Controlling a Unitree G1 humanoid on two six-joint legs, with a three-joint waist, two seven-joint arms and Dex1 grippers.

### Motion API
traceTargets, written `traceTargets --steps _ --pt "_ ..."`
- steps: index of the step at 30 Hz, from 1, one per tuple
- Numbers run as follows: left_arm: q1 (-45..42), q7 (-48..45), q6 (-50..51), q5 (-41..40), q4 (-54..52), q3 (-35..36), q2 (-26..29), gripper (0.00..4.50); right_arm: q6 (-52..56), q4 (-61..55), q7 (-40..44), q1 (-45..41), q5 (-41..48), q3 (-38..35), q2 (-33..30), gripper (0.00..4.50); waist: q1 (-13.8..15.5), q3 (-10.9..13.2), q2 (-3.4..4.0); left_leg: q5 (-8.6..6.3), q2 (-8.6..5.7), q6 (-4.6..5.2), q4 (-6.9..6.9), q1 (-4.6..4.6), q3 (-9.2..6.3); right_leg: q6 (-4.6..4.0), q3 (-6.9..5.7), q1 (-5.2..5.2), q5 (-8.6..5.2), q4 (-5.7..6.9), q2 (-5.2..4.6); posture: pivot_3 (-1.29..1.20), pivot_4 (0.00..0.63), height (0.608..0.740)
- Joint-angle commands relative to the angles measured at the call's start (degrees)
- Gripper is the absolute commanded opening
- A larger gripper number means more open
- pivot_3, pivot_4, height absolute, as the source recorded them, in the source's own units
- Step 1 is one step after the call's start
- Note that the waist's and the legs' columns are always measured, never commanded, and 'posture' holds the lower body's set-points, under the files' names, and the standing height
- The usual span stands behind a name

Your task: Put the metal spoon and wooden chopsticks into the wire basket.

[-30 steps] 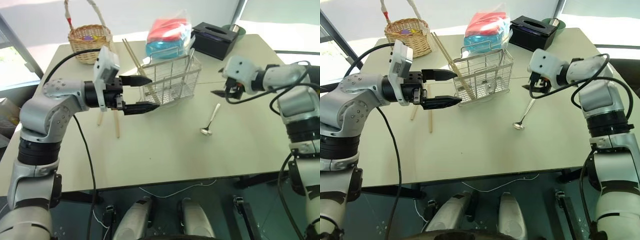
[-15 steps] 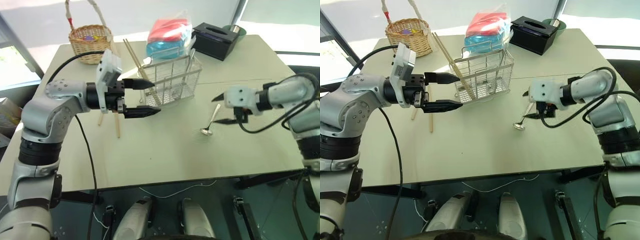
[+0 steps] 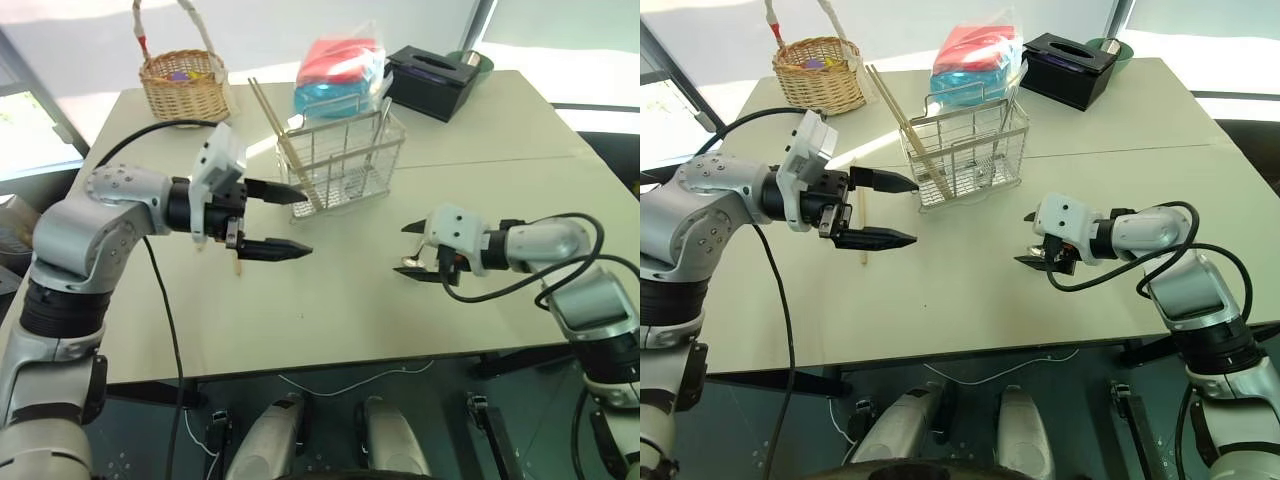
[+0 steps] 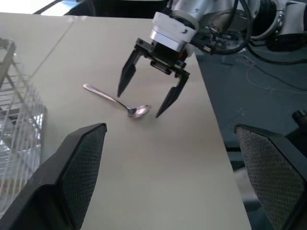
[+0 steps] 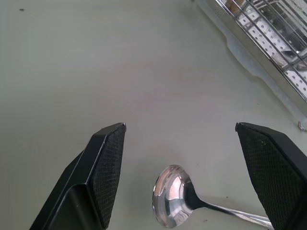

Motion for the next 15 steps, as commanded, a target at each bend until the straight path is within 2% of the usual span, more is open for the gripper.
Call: traceTargets --steps 1,13,15 --pt "-0.8 -1.1 -1.1 0.7 -1.0 -0.5 0.4 4.50 1.3 -2.8 -3.1 1.4 -0.4 -1.5 0.2 3.77 0.0 0.0 0.00 0.00 0.00 0.00 0.00 0.00 0.00 0.00 0.00 0.02 0.00 0.00 -0.01 0.00 0.150 0.725" --pt "-3.6 -0.1 -0.7 1.5 1.0 -0.2 -1.4 4.50 0.1 0.7 -8.8 7.0 -1.9 -1.3 1.0 3.77 -0.2 0.0 0.00 0.00 0.00 0.01 0.00 0.00 0.00 0.00 0.00 0.11 0.00 0.00 0.00 0.00 0.150 0.725" --pt "-3.7 0.2 -0.6 1.4 1.0 -0.1 -1.4 4.50 -0.6 1.6 -9.3 7.3 -2.3 -1.1 1.1 3.25 -0.2 0.0 0.00 0.00 0.00 0.01 -0.01 0.00 0.00 0.00 0.00 0.10 0.00 -0.01 0.00 0.00 0.150 0.725"
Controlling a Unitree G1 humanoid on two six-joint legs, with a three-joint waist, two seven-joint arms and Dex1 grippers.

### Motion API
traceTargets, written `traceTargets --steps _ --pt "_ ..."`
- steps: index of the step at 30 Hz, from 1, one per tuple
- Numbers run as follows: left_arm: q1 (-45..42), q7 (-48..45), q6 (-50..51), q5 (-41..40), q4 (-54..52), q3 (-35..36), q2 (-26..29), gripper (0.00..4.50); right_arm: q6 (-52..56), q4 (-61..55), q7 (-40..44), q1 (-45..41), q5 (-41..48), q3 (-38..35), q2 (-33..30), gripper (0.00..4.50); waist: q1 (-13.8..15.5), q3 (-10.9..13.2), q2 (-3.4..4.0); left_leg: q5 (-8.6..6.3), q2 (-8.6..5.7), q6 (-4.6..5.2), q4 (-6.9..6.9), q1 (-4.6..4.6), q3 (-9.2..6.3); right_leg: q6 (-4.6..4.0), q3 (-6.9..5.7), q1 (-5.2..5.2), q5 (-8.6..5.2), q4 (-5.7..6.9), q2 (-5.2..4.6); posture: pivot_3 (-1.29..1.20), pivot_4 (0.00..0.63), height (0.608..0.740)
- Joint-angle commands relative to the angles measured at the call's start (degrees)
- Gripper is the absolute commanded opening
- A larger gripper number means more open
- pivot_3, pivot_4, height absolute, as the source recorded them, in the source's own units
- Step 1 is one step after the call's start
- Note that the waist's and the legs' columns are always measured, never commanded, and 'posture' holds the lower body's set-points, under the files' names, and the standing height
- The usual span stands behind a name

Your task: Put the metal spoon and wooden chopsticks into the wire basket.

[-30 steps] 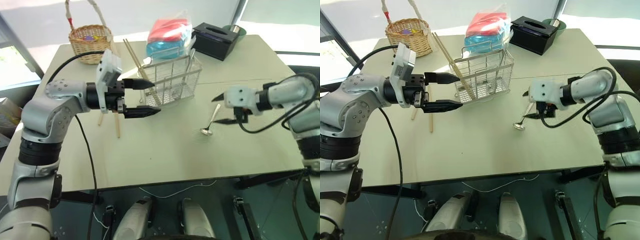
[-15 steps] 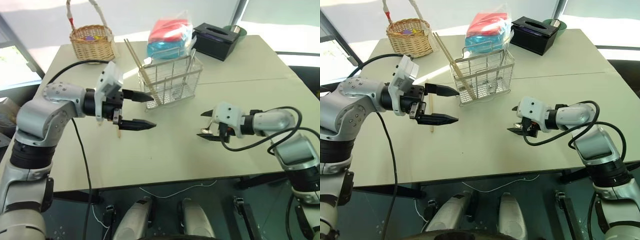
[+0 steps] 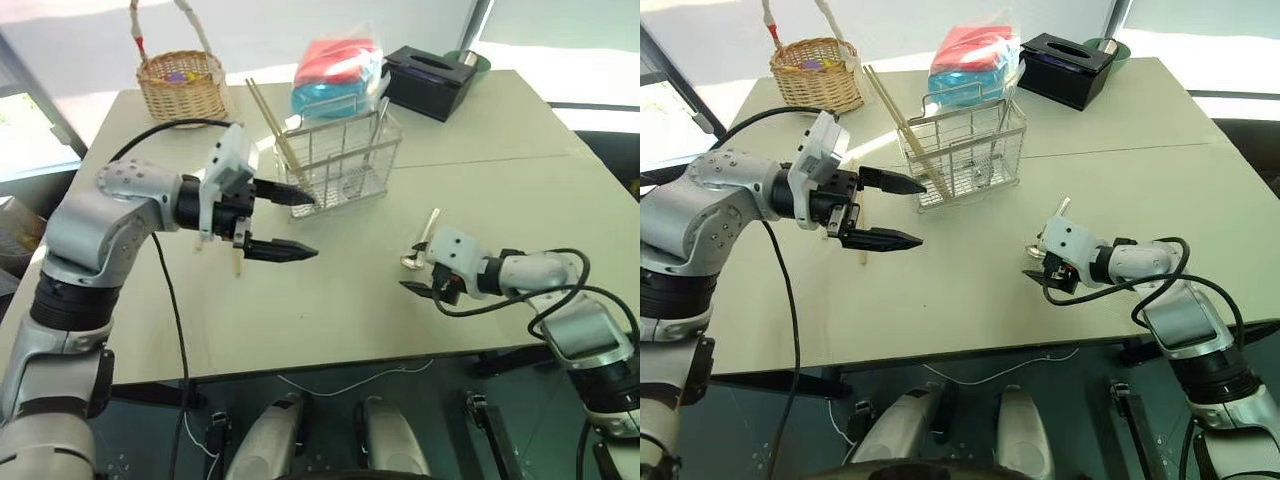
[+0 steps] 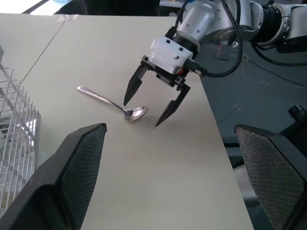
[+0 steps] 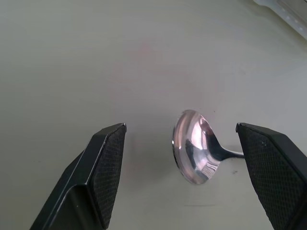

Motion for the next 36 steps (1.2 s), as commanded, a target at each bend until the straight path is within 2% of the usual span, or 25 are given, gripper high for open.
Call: traceTargets --steps 1,2,5,7,13,18,22,25,30,32,36 --pt "-1.3 0.3 -0.5 -0.1 -0.5 1.4 0.1 4.50 -1.6 0.8 -1.5 0.4 -0.7 -1.1 0.2 2.90 0.0 0.0 0.00 0.00 0.00 0.00 0.00 0.00 0.00 0.00 0.00 0.00 0.00 0.00 0.00 0.00 0.150 0.725" --pt "-1.4 0.4 -0.4 -0.1 -0.6 1.4 0.1 4.50 -1.8 1.1 -1.9 0.4 -0.7 -1.3 0.4 2.50 0.0 0.0 0.00 0.00 0.00 0.00 0.00 -0.01 0.00 0.00 0.00 0.00 0.00 0.00 0.00 0.00 0.150 0.725" --pt "-1.3 0.6 -0.3 -0.3 -0.7 1.5 0.2 4.50 -1.9 1.7 -2.9 0.2 -0.4 -1.8 1.0 0.86 0.1 0.0 0.00 0.00 0.00 0.00 0.01 0.00 0.00 0.00 0.00 0.01 0.00 0.00 0.00 0.00 0.150 0.725" --pt "-1.3 0.6 -0.3 -0.3 -0.7 1.5 0.1 4.50 -1.8 1.8 -2.8 0.2 -0.2 -1.7 0.9 0.07 0.1 0.0 0.00 0.00 0.00 0.00 0.02 0.00 0.00 0.00 0.00 0.01 0.00 0.00 0.00 0.00 0.150 0.725" --pt "-1.6 1.1 -0.6 -0.1 -0.4 1.6 -0.1 4.50 -1.8 1.1 -3.2 -0.7 -0.6 -1.9 0.4 0.07 0.2 0.0 -0.06 0.00 0.00 0.01 0.04 0.11 0.00 0.00 -0.01 0.05 0.00 -0.02 0.00 0.00 0.150 0.725" --pt "-1.8 1.1 -1.6 0.5 0.6 1.6 -0.2 4.50 1.0 -2.5 -2.7 -6.0 1.3 -4.5 -0.7 0.07 0.1 0.0 -0.05 0.00 0.00 0.01 0.04 0.09 0.00 0.00 -0.01 0.06 0.00 -0.01 0.00 0.00 0.150 0.725" --pt "-2.2 1.1 -2.5 0.9 1.6 1.6 -0.3 4.50 6.2 -3.0 -3.2 -14.9 4.1 -7.6 -1.1 0.07 0.0 0.0 -0.04 0.00 0.00 0.00 0.02 0.02 0.00 0.01 -0.01 0.04 0.00 -0.01 0.00 0.00 0.150 0.725" --pt "-2.6 1.0 -3.4 1.5 2.7 1.6 -0.5 4.50 12.2 1.1 -5.6 -28.5 6.9 -10.3 0.6 0.07 -0.2 0.0 0.00 0.00 0.00 0.00 -0.04 -0.02 0.00 0.00 -0.01 -0.03 0.00 -0.01 0.00 0.00 0.150 0.725" --pt "-2.7 0.8 -4.5 2.1 3.5 1.5 -0.9 4.50 14.1 6.9 -8.5 -40.6 7.6 -9.8 3.5 0.07 0.1 0.0 -0.02 0.01 0.00 -0.01 -0.13 -0.03 -0.05 0.00 -0.04 -0.15 0.00 -0.08 0.01 0.00 0.150 0.725" --pt "-2.7 0.8 -4.8 2.3 3.6 1.5 -1.0 4.50 17.8 9.1 -10.8 -44.6 9.8 -11.6 6.5 0.07 -0.1 0.0 -0.02 0.01 -0.01 -0.02 -0.11 -0.05 -0.03 0.01 -0.02 -0.13 0.00 -0.11 0.00 0.00 0.150 0.725" --pt "-2.7 0.9 -5.2 2.7 3.7 1.6 -1.1 4.50 32.5 12.7 -18.8 -53.6 18.4 -20.2 16.3 0.07 -0.2 0.0 0.00 0.03 -0.01 -0.04 -0.07 -0.08 0.00 0.01 0.02 -0.14 0.02 0.04 0.00 0.00 0.150 0.725"
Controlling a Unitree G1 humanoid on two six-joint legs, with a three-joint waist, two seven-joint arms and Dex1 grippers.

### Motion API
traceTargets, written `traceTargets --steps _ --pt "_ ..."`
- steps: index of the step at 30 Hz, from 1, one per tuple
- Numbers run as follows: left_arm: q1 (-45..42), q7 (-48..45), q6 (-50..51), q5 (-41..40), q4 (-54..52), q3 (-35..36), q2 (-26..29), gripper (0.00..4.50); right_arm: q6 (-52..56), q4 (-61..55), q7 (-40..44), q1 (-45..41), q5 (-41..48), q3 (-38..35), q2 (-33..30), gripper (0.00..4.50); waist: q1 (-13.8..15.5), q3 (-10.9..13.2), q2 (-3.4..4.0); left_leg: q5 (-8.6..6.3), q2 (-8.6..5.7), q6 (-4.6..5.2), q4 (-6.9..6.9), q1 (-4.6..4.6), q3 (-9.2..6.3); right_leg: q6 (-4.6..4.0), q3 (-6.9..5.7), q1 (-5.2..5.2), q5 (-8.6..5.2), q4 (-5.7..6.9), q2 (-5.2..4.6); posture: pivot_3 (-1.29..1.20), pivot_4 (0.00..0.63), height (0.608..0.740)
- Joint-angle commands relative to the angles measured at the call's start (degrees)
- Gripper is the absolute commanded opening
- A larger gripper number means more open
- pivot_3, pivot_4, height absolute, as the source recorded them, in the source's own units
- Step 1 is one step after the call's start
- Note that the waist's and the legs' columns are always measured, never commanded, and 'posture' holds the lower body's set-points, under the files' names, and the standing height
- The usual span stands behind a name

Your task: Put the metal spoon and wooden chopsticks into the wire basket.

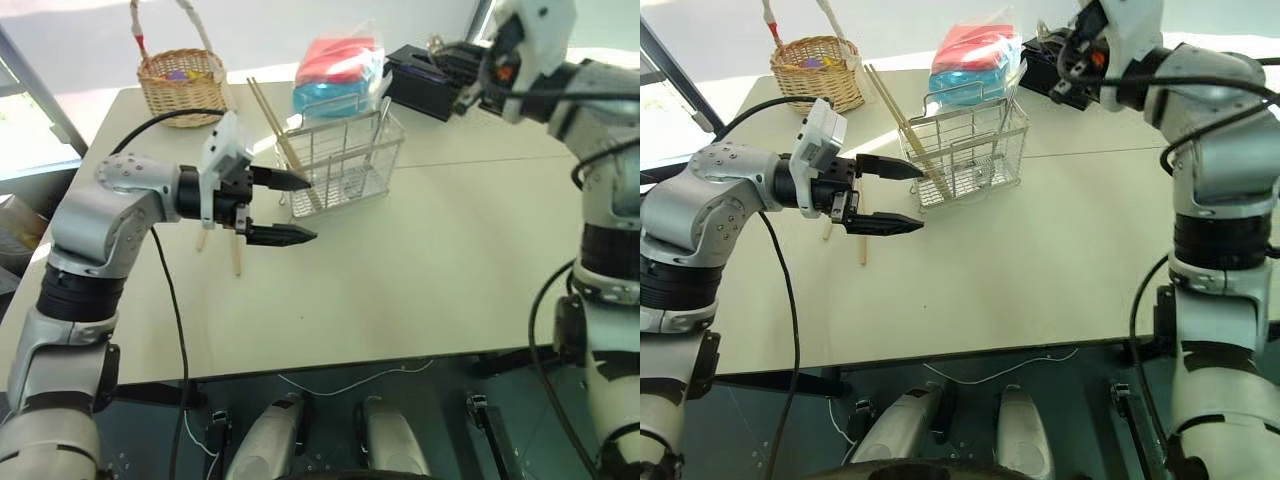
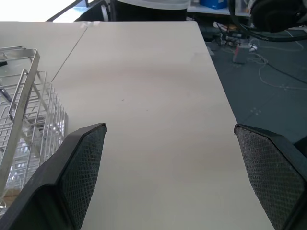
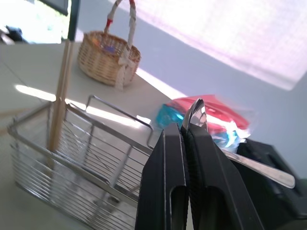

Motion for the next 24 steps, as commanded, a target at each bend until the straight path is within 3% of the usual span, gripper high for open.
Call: traceTargets --steps 1,11,20,24 --pt "-1.1 -0.1 -1.2 0.2 -0.9 1.5 0.1 4.50 10.0 -0.2 -5.9 -6.9 6.8 -7.7 4.3 0.07 0.0 0.0 0.00 0.03 0.00 -0.05 -0.05 0.00 -0.02 -0.01 0.00 -0.04 0.00 0.03 0.01 0.00 0.150 0.725" --pt "-1.6 0.3 -1.4 0.5 -0.2 2.0 0.7 4.50 22.8 4.5 -19.8 -13.9 15.0 -20.5 12.4 0.07 0.0 0.0 0.01 0.15 -0.03 -0.21 -0.16 0.01 -0.03 -0.02 0.01 -0.09 0.01 0.05 0.01 0.00 0.150 0.725" --pt "-2.1 0.4 -1.8 1.0 0.8 1.9 0.6 4.50 32.3 -3.0 -25.8 -12.2 21.0 -24.6 18.4 0.07 -0.3 0.0 0.04 0.23 -0.02 -0.13 -0.27 0.01 -0.03 -0.02 0.03 -0.15 0.01 0.07 0.01 0.00 0.150 0.725" --pt "-2.6 0.4 -1.8 1.3 1.2 1.9 0.3 4.50 37.0 -4.7 -29.6 -12.2 22.4 -29.7 23.2 0.07 -0.3 0.0 0.04 0.23 -0.02 -0.11 -0.25 0.02 -0.03 -0.02 0.03 -0.14 0.01 0.08 0.02 0.00 0.150 0.725"
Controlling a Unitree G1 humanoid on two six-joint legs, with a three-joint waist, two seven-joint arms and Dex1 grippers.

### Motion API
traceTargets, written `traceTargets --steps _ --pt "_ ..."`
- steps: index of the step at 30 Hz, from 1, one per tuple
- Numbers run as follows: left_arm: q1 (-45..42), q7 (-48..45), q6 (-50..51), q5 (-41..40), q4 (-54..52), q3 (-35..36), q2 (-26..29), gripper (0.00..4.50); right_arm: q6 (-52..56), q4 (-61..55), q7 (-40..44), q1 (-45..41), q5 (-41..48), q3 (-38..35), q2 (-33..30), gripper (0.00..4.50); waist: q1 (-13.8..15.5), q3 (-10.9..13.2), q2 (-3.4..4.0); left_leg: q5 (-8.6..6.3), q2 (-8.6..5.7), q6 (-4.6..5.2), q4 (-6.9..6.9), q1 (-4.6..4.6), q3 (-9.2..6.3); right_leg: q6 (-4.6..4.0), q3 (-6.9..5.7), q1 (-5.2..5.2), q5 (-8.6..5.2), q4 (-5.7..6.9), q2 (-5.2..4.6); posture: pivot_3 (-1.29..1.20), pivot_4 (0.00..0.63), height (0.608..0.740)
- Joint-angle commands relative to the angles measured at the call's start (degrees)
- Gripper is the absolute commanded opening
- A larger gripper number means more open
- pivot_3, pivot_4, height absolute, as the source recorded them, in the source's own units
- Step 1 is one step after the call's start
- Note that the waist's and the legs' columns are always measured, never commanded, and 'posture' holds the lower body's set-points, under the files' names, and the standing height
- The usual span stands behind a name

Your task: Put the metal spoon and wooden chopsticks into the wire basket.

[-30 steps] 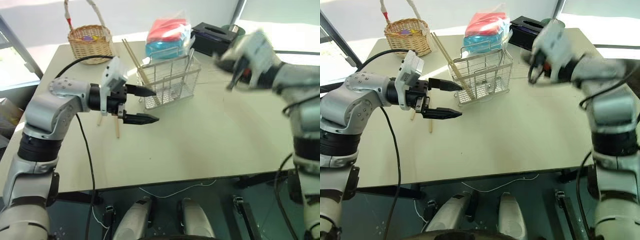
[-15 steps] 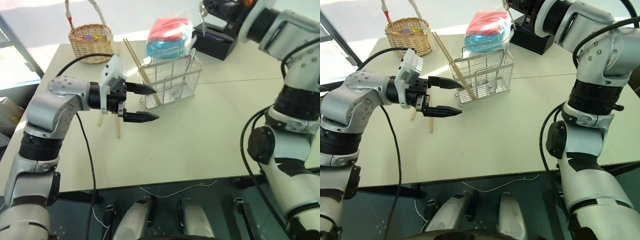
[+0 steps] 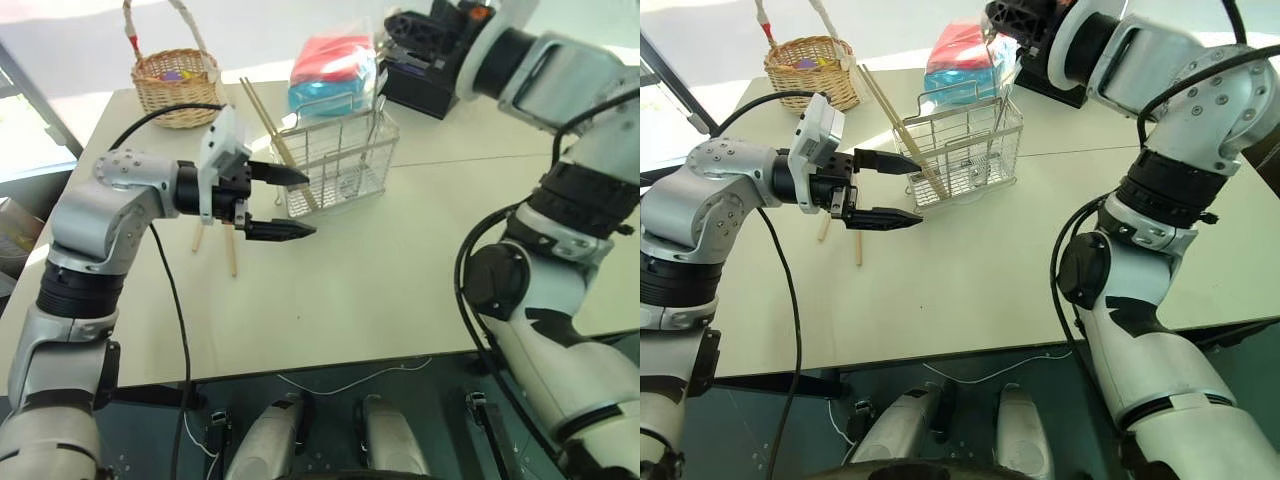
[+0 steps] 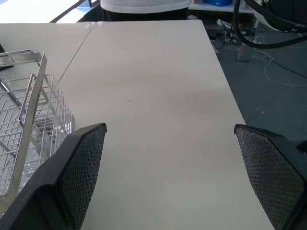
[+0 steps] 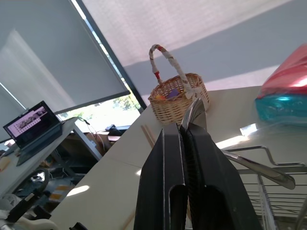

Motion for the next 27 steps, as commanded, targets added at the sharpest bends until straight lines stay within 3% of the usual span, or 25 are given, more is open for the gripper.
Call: traceTargets --steps 1,8,14,27 --pt "-1.7 0.0 -0.9 0.1 -0.2 1.8 0.2 4.50 2.6 -3.3 -3.0 0.1 1.3 -3.3 2.3 0.07 0.0 0.0 0.01 -0.01 0.00 0.01 0.00 0.00 0.00 0.00 0.00 0.00 0.00 0.00 0.00 0.00 0.150 0.725" --pt "-3.0 0.3 -0.8 0.1 0.2 2.3 0.1 4.50 -2.9 -3.9 -3.8 6.6 -0.6 -0.2 1.1 0.07 0.2 0.0 0.01 -0.02 -0.01 0.04 0.05 0.04 0.00 0.01 0.00 0.00 0.00 -0.02 -0.01 0.00 0.150 0.725" --pt "-3.7 0.5 -0.9 0.3 0.9 3.0 0.7 4.50 -4.7 -2.1 -4.0 6.9 0.7 -0.6 -0.2 0.07 0.2 0.0 0.02 0.00 -0.01 0.02 0.03 0.04 0.01 0.01 0.00 0.02 0.00 0.03 0.00 0.00 0.150 0.725" --pt "-3.7 0.5 -1.2 0.8 1.3 2.9 0.4 4.50 -4.1 1.3 -6.5 -1.4 3.9 -1.9 -2.3 0.07 0.3 0.0 0.02 -0.01 -0.01 0.03 0.01 0.03 0.01 0.00 0.00 0.01 0.00 0.00 -0.01 0.00 0.150 0.725"
